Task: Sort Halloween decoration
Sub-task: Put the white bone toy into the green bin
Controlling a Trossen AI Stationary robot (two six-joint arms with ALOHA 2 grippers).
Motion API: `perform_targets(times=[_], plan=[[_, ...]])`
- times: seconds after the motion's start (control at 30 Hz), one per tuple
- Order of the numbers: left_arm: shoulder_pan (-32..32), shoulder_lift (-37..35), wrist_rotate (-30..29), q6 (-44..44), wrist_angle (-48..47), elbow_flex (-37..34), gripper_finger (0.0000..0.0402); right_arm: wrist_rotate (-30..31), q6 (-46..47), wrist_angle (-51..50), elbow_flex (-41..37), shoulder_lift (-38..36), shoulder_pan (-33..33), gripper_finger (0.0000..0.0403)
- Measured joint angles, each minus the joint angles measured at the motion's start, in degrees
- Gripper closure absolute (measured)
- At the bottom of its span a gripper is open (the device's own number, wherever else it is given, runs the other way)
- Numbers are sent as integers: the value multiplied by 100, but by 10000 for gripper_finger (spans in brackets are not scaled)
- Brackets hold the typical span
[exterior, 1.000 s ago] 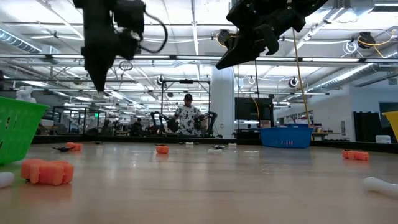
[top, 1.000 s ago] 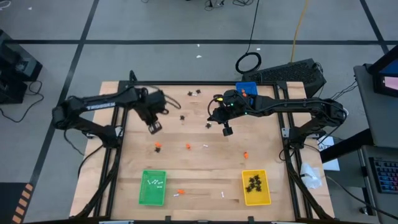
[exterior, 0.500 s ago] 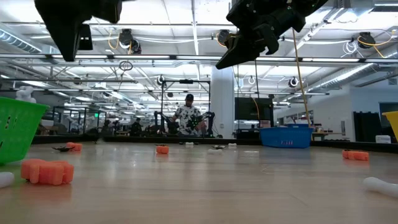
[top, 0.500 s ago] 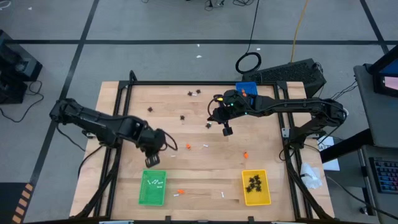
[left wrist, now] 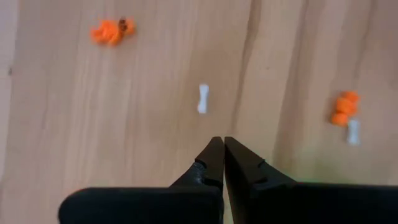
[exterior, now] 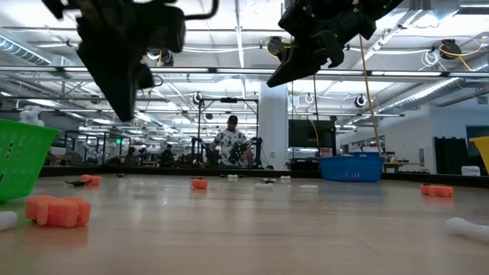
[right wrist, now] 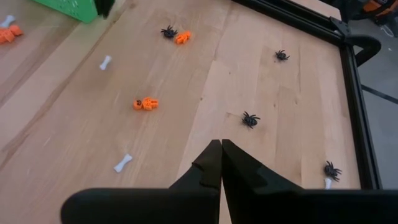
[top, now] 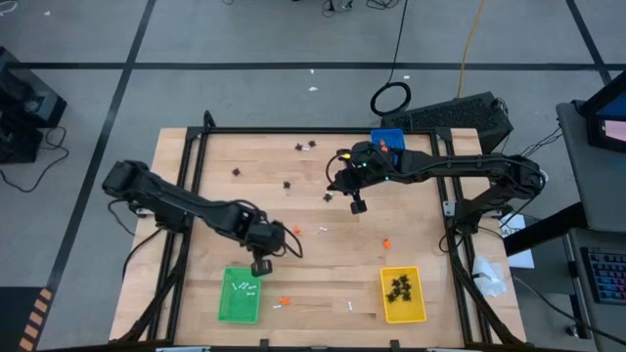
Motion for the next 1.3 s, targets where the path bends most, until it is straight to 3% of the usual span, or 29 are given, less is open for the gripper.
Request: perform_targets(times=[0.23,0.4,0.53,1.03,1.3], plan=[[7,787,-100,333,527,0,334,3,0,-29,0,0,0,403],[0,1026,-94,526,963,0,279,8,0,-59,0,0,0,403],[-9,1136,-69,753,1193,0,260,8,0,-80,0,0,0,403],[-12,1752,-311,925,1173,24,299,14,-11,-107,0,0,0,403],[-11,1767,-364,924,1143,20,371,14,-15,-105,0,0,-2,403]])
